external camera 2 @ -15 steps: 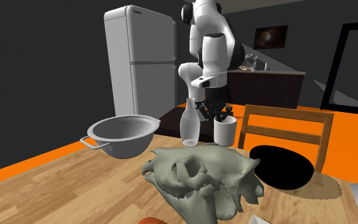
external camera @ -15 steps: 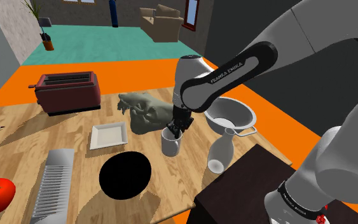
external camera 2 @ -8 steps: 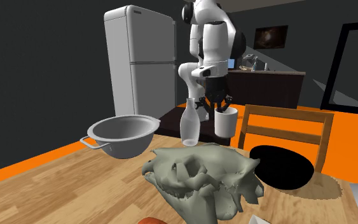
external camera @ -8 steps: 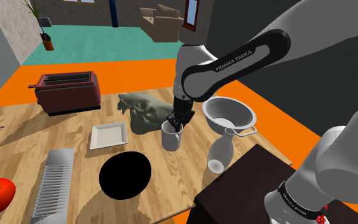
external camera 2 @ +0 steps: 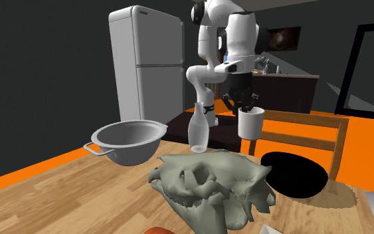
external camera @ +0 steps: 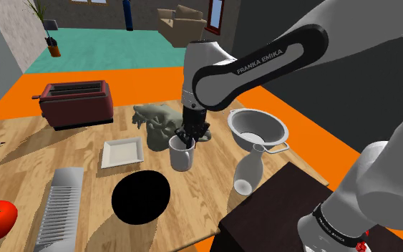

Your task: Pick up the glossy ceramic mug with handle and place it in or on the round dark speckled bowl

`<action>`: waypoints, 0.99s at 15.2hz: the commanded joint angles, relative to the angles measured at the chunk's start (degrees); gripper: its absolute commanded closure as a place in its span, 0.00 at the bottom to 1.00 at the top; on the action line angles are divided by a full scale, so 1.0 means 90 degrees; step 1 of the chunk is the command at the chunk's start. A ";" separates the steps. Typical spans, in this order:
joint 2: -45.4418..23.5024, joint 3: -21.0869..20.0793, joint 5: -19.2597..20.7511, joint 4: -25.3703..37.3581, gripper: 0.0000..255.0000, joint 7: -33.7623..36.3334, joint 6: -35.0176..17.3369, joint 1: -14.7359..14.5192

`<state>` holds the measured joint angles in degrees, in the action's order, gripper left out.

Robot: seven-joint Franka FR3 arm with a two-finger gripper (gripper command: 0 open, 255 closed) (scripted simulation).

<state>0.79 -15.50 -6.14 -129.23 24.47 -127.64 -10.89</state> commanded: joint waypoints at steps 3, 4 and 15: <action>-0.0453 -0.0286 0.0175 0.0633 1.00 0.0705 0.0142 -0.0294; -0.0580 -0.0345 0.0231 0.0809 1.00 0.0873 0.0186 -0.0369; -0.1736 -0.0614 0.0763 0.2070 1.00 0.2005 0.0296 -0.0988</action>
<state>-14.44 -21.05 0.56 -110.31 42.37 -124.27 -19.70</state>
